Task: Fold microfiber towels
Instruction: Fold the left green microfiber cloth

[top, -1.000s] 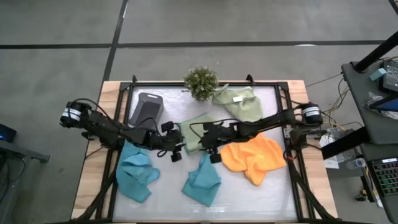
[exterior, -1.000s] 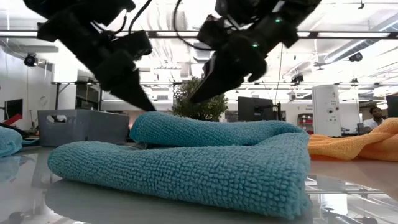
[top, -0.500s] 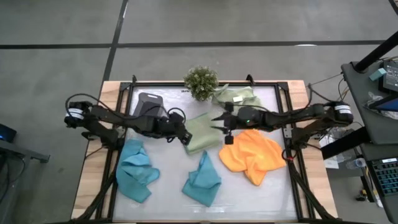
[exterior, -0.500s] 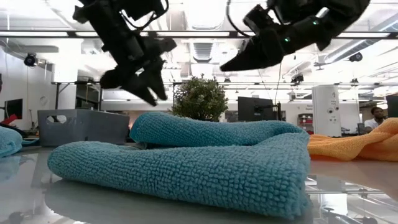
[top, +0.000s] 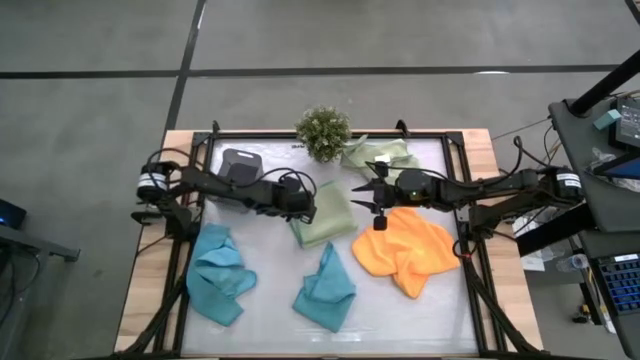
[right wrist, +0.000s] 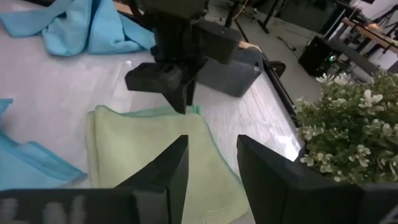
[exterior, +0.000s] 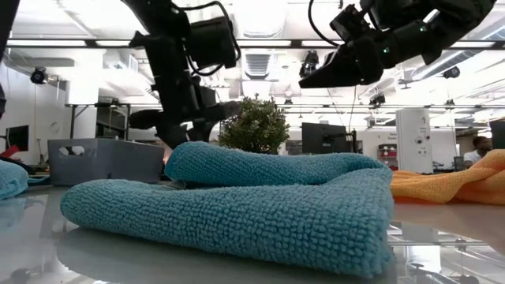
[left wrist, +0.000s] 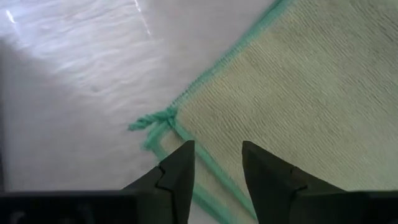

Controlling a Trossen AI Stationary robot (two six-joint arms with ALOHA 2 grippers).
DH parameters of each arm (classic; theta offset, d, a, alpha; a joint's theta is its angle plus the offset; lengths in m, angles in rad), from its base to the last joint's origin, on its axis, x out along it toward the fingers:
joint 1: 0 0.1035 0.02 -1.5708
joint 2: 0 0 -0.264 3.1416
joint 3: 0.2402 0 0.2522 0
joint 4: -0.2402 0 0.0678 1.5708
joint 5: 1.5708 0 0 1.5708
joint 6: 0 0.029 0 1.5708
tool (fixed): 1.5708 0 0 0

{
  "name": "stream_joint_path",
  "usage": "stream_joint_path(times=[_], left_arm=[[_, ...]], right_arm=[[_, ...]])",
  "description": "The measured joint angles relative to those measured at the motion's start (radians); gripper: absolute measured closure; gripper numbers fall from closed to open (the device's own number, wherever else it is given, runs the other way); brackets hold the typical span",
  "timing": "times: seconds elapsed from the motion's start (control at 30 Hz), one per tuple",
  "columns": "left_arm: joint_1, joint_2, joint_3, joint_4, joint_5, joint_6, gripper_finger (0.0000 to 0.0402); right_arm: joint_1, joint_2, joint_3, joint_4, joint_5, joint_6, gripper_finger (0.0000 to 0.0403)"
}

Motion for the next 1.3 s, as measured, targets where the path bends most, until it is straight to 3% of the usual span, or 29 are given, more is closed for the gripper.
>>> stream_joint_path(times=[0.3,1.3], left_arm=[[0.006,0.037,-0.002,0.029,0.002,-0.002,0.0229],[0.005,0.074,-0.006,0.098,0.018,0.054,0.0228]], right_arm=[[-0.005,0.001,0.0,-0.003,0.0,-0.021,0.0275],[-0.005,0.001,0.0,-0.005,0.0,-0.029,0.0275]])
